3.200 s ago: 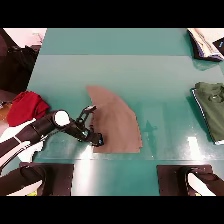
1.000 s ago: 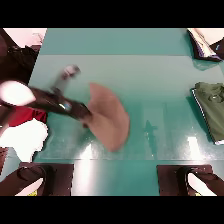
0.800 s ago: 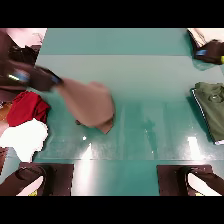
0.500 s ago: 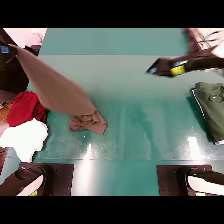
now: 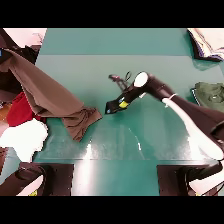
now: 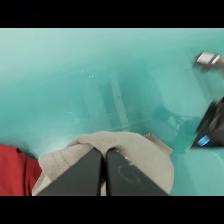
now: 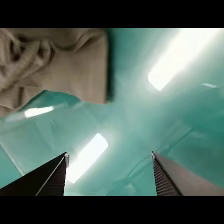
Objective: Fold the shirts.
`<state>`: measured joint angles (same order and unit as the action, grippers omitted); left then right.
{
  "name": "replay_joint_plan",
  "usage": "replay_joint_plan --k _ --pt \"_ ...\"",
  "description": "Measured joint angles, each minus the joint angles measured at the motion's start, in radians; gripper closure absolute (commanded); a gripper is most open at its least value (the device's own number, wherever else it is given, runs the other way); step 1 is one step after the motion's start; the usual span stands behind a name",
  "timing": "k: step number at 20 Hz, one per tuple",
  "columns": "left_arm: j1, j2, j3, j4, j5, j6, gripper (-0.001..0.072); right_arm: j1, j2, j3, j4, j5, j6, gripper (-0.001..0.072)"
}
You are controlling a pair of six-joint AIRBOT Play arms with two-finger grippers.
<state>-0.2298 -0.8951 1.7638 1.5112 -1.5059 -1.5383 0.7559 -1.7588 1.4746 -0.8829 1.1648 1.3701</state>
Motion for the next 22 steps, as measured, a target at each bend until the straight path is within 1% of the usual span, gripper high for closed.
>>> replay_joint_plan --k 4,6,8,9,10,11,13,14,15,19,22 --pt "0.000 0.000 0.000 0.003 -0.005 0.000 0.0683 0.056 -0.058 0.001 0.009 -0.071 -0.004 0.0123" --pt "0.000 0.000 0.000 0.003 -0.005 0.000 0.0683 0.069 -0.074 0.002 0.019 -0.114 0.008 0.0162" --pt "0.000 0.000 0.000 0.002 -0.006 0.000 0.0683 0.078 -0.083 0.002 0.018 -0.163 0.029 0.0163" --pt "0.000 0.000 0.000 0.002 -0.006 0.000 0.0683 0.084 -0.086 0.002 0.012 -0.183 0.036 0.0189" --pt "0.000 0.000 0.000 0.001 -0.006 0.000 0.0683 0.092 -0.089 0.002 0.008 -0.203 0.042 0.0304" --pt "0.000 0.000 0.000 0.001 -0.006 0.000 0.0683 0.100 -0.093 0.002 0.003 -0.219 0.048 0.0403" --pt "0.000 0.000 0.000 0.000 -0.005 0.000 0.0682 0.119 -0.098 0.002 0.002 -0.247 0.057 0.0426" --pt "0.000 0.000 0.000 0.000 -0.006 0.000 0.0683 0.129 -0.100 0.001 0.002 -0.256 0.058 0.0574" --pt "0.000 0.000 0.000 -0.001 -0.006 0.000 0.0683 0.136 -0.101 0.000 0.000 -0.265 0.059 0.0696" --pt "0.000 0.000 0.000 -0.002 -0.006 0.000 0.0683 0.137 -0.089 0.000 -0.026 -0.281 0.065 0.0699" --pt "0.000 0.000 0.012 0.000 0.013 0.000 0.0683 0.065 -0.002 0.001 -0.165 -0.282 0.117 0.0699"
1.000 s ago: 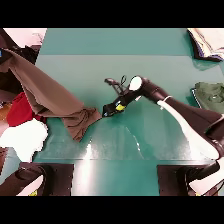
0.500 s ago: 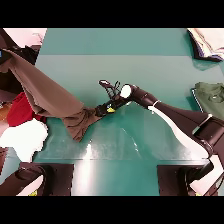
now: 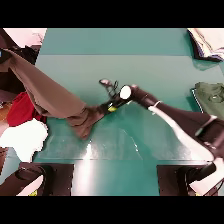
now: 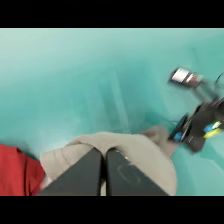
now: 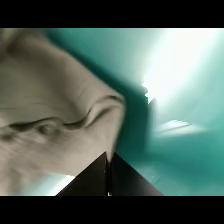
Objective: Fold the shirts.
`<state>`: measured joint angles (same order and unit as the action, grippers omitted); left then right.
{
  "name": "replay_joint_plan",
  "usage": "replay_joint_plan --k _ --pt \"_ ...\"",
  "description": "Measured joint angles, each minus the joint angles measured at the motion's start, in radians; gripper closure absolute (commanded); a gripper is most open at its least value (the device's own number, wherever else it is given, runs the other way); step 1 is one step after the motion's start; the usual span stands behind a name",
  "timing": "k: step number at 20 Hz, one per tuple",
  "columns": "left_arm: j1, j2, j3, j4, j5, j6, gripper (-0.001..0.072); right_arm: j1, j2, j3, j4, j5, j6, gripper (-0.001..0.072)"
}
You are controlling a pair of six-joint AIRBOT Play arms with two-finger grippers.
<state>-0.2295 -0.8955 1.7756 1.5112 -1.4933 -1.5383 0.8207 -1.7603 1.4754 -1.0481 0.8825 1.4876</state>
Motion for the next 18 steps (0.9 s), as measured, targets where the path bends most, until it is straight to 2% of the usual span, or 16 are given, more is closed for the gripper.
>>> replay_joint_plan --k 3,7,11,18 --pt "0.000 0.000 0.038 0.002 0.059 0.000 0.0683 -0.151 0.160 0.025 -0.209 0.043 0.061 0.0698" --pt "0.000 0.000 0.072 -0.087 0.157 0.001 0.0683 -0.403 0.377 0.143 -0.350 0.117 0.094 0.0699" --pt "0.000 0.000 0.082 -0.156 0.210 0.002 0.0683 -0.591 0.549 0.291 -0.391 0.149 0.087 0.0699" --pt "0.000 0.003 0.108 -0.274 0.278 0.002 0.0683 -0.742 0.776 0.457 -0.415 0.163 0.023 0.0699"
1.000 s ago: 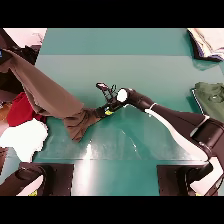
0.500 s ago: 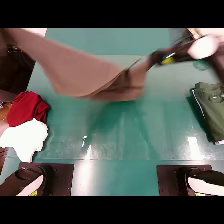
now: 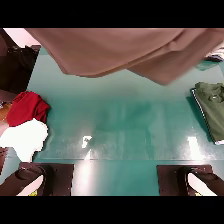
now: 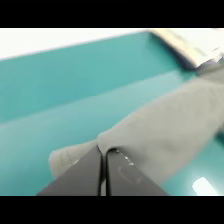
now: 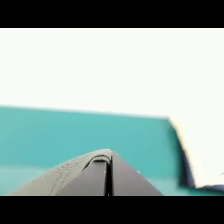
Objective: Fold the shirts.
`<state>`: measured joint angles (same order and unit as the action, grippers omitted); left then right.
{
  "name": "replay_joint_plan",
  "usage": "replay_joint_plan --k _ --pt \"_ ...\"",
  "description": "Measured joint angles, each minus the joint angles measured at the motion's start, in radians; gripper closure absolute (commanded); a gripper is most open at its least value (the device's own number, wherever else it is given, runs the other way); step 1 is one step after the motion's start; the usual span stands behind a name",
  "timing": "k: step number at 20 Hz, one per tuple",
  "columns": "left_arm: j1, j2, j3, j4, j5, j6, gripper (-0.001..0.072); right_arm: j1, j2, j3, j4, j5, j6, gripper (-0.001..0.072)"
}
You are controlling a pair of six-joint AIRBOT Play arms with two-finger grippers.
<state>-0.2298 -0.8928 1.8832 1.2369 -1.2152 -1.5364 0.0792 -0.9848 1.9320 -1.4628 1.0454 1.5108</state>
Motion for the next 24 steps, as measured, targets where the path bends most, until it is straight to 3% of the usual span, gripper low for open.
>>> replay_joint_plan --k 3,6,10,16,20,21,22,23,24 --pt "0.000 -0.009 0.008 -0.015 0.017 0.000 0.0683 -0.032 0.076 -0.009 -0.002 0.008 -0.011 0.0699" --pt "0.000 -0.062 -0.010 0.024 -0.054 0.000 0.0683 -0.040 0.135 -0.111 0.000 0.070 -0.012 0.0699" --pt "0.000 -0.167 -0.149 0.076 -0.106 0.011 0.0683 0.009 0.213 -0.414 0.002 0.193 0.011 0.0698" --pt "0.000 -0.379 -0.380 0.092 -0.084 0.023 0.0683 0.101 0.342 -0.936 0.001 0.257 0.056 0.0698" --pt "0.001 -0.496 -0.431 0.098 -0.060 0.024 0.0681 0.171 0.428 -1.149 0.002 0.309 0.097 0.0696" --pt "0.001 -0.512 -0.436 0.103 -0.052 0.024 0.0596 0.184 0.448 -1.183 0.002 0.316 0.107 0.0696" --pt "0.001 -0.522 -0.437 0.108 -0.039 0.024 0.0283 0.195 0.469 -1.211 0.002 0.326 0.120 0.0696" --pt "0.005 -0.531 -0.434 0.113 -0.029 0.024 0.0134 0.202 0.486 -1.230 0.003 0.330 0.130 0.0696" --pt "0.012 -0.537 -0.423 0.122 -0.025 0.022 0.0171 0.207 0.501 -1.245 0.002 0.332 0.140 0.0696"
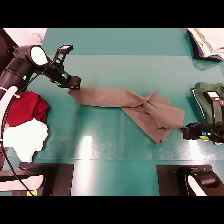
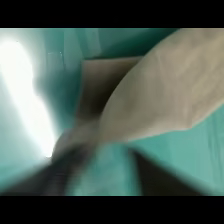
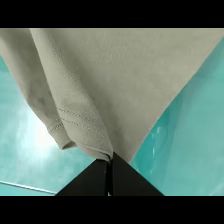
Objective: Fold the shirts.
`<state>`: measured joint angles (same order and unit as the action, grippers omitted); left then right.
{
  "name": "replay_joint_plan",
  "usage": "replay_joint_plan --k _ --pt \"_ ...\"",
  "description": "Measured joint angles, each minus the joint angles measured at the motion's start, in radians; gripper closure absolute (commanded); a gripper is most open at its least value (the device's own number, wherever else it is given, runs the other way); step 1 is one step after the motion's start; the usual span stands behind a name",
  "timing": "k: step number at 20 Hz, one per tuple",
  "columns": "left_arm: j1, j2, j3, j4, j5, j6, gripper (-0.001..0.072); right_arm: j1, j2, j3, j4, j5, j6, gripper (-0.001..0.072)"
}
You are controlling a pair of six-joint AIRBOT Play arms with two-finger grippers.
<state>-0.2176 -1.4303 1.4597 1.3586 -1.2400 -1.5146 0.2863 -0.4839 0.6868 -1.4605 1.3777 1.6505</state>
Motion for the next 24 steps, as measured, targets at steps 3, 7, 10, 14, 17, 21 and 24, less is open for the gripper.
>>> replay_joint_plan --k 3,7,10,14,17,21,24 --pt "0.029 -0.009 0.058 0.006 -0.006 -0.013 0.0171 0.010 0.027 -0.024 0.000 0.013 0.016 0.0696" --pt "0.056 -0.010 0.122 0.018 -0.059 -0.017 0.0170 0.013 0.039 -0.034 0.007 0.068 0.024 0.0295" --pt "0.064 -0.011 0.135 0.022 -0.082 -0.006 0.0170 0.014 0.037 -0.023 0.036 0.095 0.027 0.0261" --pt "0.081 -0.012 0.080 0.021 -0.080 -0.001 0.0170 0.014 -0.019 0.080 0.064 0.109 0.027 0.0261" --pt "0.128 -0.012 -0.035 -0.021 -0.076 -0.002 0.0170 0.014 -0.108 0.193 0.072 0.111 0.011 0.0262" --pt "0.182 -0.012 -0.241 -0.183 -0.015 0.025 0.0171 0.014 -0.243 0.322 0.078 0.087 -0.023 0.0262" --pt "0.193 -0.012 -0.369 -0.315 0.087 0.066 0.0171 0.014 -0.317 0.376 0.079 0.062 -0.038 0.0262"
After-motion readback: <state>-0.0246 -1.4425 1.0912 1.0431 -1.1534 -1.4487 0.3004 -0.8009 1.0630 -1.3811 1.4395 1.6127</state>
